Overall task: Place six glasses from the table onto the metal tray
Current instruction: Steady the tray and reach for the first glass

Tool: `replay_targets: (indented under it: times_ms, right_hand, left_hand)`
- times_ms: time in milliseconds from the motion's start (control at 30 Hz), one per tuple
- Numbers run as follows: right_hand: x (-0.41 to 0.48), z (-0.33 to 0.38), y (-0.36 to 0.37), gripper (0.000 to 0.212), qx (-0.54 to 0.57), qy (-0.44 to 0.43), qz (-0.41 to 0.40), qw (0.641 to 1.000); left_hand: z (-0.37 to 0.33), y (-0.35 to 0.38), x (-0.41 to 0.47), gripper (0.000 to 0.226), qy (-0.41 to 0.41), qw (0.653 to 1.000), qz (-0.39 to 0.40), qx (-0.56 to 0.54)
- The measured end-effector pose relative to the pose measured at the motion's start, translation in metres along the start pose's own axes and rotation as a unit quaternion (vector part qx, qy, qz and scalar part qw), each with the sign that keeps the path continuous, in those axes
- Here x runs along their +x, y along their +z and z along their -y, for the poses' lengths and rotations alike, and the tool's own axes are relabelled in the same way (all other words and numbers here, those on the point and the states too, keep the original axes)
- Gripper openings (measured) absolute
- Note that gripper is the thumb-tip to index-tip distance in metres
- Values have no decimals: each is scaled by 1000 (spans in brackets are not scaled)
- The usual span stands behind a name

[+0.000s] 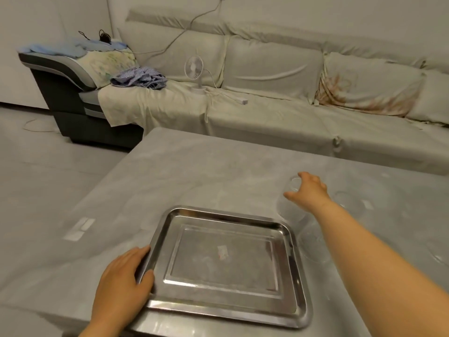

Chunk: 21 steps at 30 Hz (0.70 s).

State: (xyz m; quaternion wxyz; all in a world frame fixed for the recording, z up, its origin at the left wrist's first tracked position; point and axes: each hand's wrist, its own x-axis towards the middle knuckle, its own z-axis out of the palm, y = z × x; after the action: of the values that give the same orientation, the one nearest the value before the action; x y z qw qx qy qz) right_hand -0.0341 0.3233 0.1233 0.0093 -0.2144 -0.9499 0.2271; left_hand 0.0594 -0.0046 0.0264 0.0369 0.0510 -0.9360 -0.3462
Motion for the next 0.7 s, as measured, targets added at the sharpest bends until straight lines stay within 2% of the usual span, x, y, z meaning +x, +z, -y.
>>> replay_targets:
  times_ms: [167,467,633,700]
  right_hand:
    - [20,-4,5,71,29,42,12,999]
    - [32,-6,8,72,28,35,-8,999]
    - [14,12,2,68,-5,-59,-155,986]
    - [3,31,0,69,-5,-125,-163,979]
  left_hand:
    - [4,3,5,52,-19,1000,11,13]
    - [9,7,9,52,7,999,0,33]
    - [13,7,11,52,26,999,14,34]
    - [12,7,11,51,29,999,11,24]
